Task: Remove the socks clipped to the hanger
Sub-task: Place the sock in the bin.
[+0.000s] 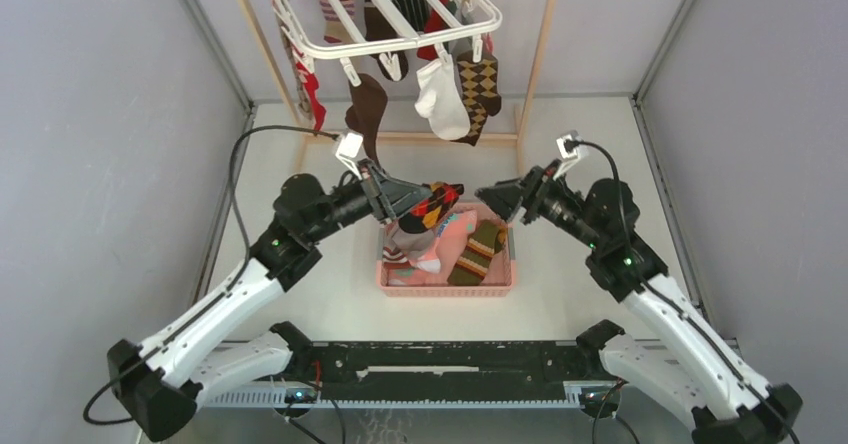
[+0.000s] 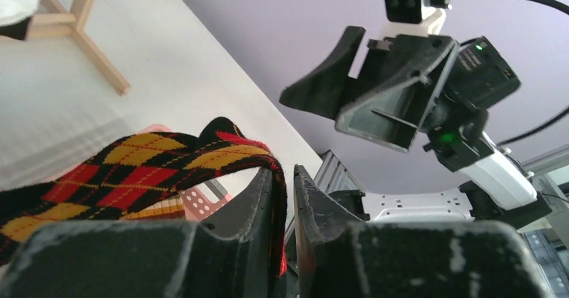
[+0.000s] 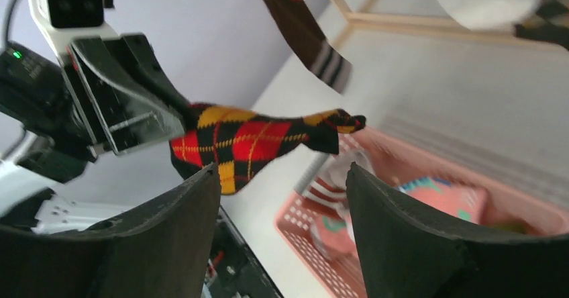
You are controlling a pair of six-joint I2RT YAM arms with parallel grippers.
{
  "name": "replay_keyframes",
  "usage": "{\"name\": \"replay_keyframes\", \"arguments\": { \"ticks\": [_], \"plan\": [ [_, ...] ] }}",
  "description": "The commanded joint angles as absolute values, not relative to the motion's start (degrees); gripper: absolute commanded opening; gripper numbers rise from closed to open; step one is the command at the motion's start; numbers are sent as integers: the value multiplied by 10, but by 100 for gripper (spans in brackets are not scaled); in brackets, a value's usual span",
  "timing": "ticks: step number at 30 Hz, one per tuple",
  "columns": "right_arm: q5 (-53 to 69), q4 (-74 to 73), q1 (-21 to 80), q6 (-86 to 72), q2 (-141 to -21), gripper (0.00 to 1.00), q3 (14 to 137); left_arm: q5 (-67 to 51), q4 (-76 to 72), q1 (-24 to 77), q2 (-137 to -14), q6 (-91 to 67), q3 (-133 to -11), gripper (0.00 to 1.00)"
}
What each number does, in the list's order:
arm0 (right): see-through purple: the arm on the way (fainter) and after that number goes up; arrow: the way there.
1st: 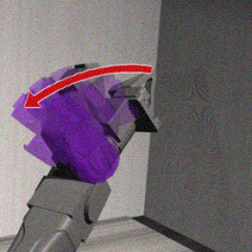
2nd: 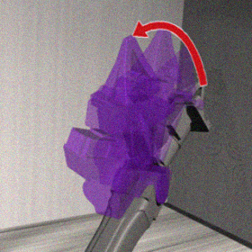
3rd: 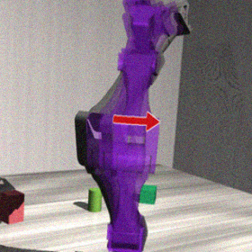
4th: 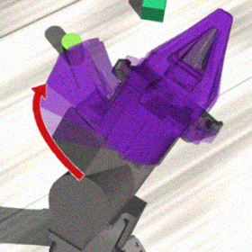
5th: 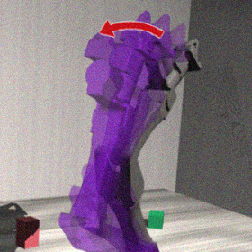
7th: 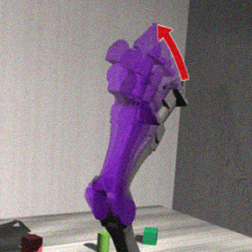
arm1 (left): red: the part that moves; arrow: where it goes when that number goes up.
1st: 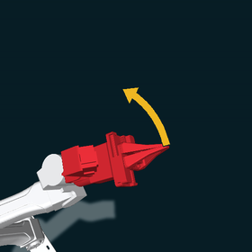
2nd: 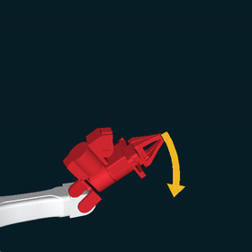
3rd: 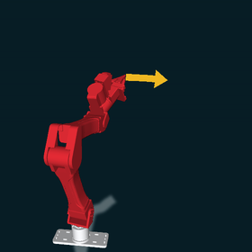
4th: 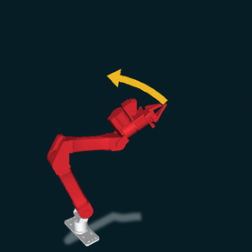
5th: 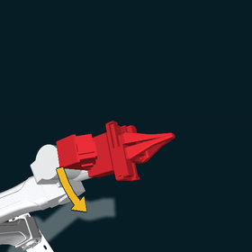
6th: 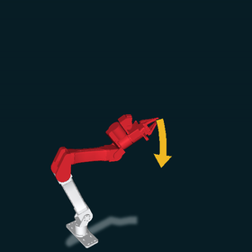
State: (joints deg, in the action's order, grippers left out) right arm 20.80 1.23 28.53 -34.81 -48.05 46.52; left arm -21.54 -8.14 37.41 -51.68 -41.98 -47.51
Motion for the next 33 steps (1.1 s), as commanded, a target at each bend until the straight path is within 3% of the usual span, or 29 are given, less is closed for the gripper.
{"name": "replay_keyframes", "arguments": {
  "ticks": [1, 10, 23, 33],
  "plan": [
    [156, -124, 278, -301, -399, 78, 433, -179, -140, 409, -564, -408, -517, 22],
    [151, -215, 274, -304, -279, 81, 374, -143, -210, 461, -699, -421, -515, 24],
    [179, -270, 276, -320, -206, 82, 343, -109, -238, 466, -852, -428, -487, 38],
    [175, -324, 277, -330, -146, 82, 337, -80, -170, 498, -821, -449, -430, 43]
  ]
}}
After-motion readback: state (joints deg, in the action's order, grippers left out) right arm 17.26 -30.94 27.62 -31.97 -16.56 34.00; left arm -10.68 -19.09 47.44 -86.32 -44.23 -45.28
